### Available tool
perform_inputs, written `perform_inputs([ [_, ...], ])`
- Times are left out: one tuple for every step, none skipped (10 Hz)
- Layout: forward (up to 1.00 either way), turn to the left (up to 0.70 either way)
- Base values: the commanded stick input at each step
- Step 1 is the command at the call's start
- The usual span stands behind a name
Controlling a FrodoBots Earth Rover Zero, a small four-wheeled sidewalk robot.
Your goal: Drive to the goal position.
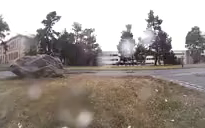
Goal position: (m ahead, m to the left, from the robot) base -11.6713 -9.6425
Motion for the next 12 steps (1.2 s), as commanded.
perform_inputs([
  [0.0, -0.85],
  [0.0, -0.85],
  [0.0, -0.85],
  [0.0, -0.85],
  [0.0, -0.85],
  [0.0, -0.85],
  [0.0, -0.85],
  [0.0, -0.85],
  [0.0, -0.85],
  [0.0, -0.85],
  [0.0, -0.85],
  [0.0, -0.85],
])
